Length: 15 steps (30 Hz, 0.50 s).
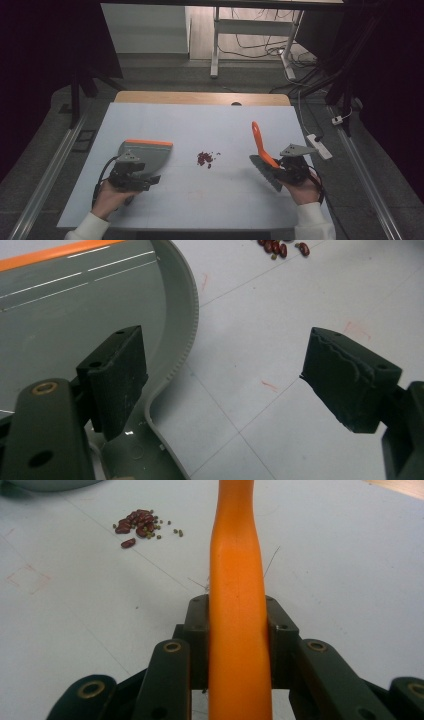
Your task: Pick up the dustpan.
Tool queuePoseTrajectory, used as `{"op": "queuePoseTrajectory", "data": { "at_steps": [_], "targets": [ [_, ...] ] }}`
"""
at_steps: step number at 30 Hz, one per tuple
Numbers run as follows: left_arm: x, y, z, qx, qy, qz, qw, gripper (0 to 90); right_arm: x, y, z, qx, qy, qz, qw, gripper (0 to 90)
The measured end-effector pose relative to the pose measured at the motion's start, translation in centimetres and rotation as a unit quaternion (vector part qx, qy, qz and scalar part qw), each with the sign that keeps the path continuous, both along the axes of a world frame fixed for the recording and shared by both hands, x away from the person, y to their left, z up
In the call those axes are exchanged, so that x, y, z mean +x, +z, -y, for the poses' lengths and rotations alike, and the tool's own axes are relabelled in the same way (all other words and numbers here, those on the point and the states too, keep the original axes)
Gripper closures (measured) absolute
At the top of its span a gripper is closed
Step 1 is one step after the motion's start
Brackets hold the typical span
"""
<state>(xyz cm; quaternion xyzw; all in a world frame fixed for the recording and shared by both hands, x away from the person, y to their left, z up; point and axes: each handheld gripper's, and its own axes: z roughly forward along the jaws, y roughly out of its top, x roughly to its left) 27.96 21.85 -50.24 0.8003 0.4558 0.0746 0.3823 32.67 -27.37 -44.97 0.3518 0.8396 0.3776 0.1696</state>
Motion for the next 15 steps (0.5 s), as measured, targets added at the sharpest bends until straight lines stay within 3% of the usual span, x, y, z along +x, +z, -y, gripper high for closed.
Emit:
{"op": "queuePoseTrajectory", "data": {
  "at_steps": [15],
  "targets": [
    [0.03, 0.00, 0.01, 0.001, -0.003, -0.002, 1.0000, 18.5, -0.14, -0.04, -0.15, -0.005, 0.001, 0.001, 1.0000, 69.3]
  ]
}}
